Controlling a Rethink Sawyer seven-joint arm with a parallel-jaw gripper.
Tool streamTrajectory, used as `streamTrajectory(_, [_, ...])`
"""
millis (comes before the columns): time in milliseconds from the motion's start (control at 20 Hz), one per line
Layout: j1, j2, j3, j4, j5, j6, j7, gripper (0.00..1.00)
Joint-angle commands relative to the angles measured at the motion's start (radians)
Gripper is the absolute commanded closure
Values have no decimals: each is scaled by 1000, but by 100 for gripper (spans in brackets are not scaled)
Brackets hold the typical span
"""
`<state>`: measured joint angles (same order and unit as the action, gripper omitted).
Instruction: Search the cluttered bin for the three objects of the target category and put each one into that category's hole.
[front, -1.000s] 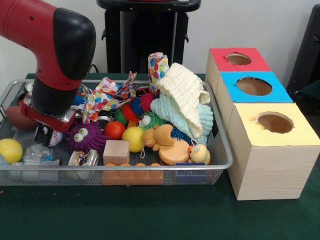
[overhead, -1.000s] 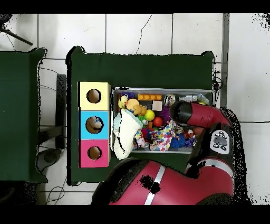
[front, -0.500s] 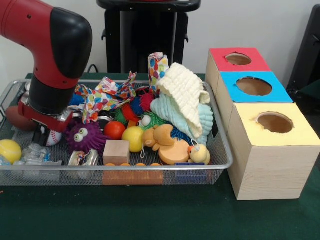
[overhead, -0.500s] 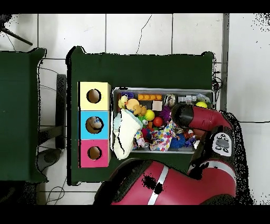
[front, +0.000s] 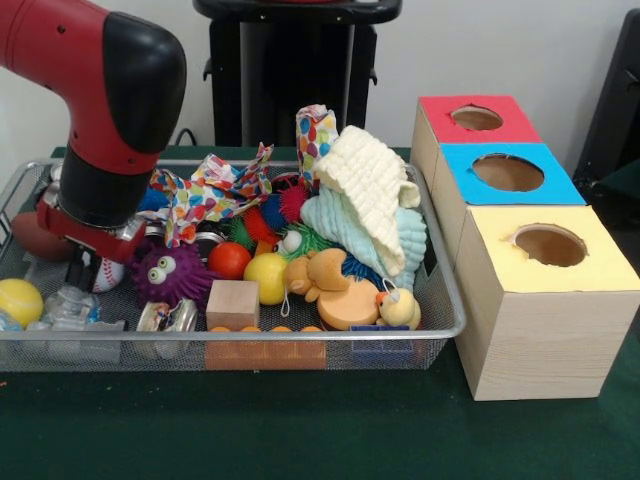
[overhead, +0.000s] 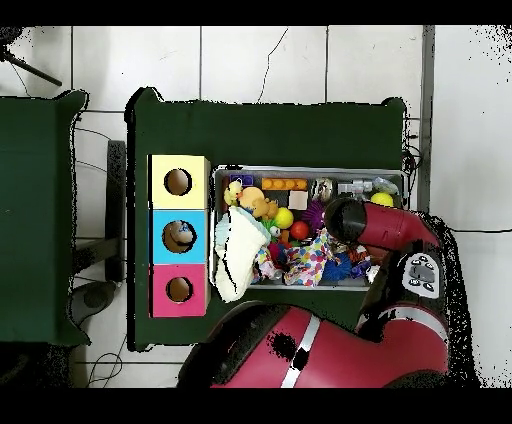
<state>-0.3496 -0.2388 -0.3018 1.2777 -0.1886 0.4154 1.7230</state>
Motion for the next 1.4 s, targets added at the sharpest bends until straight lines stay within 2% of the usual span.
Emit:
streamTrajectory(50, [15, -9, 79, 104, -2, -139, 176, 100])
streamTrajectory(350, [38, -72, 53, 191, 18, -134, 206, 100])
streamTrajectory(750, [23, -96, 70, 239, 32, -117, 185, 100])
streamTrajectory(1200, [9, -96, 81, 258, 33, -140, 183, 100])
streamTrajectory(1400, [21, -63, 67, 204, 42, -136, 188, 100])
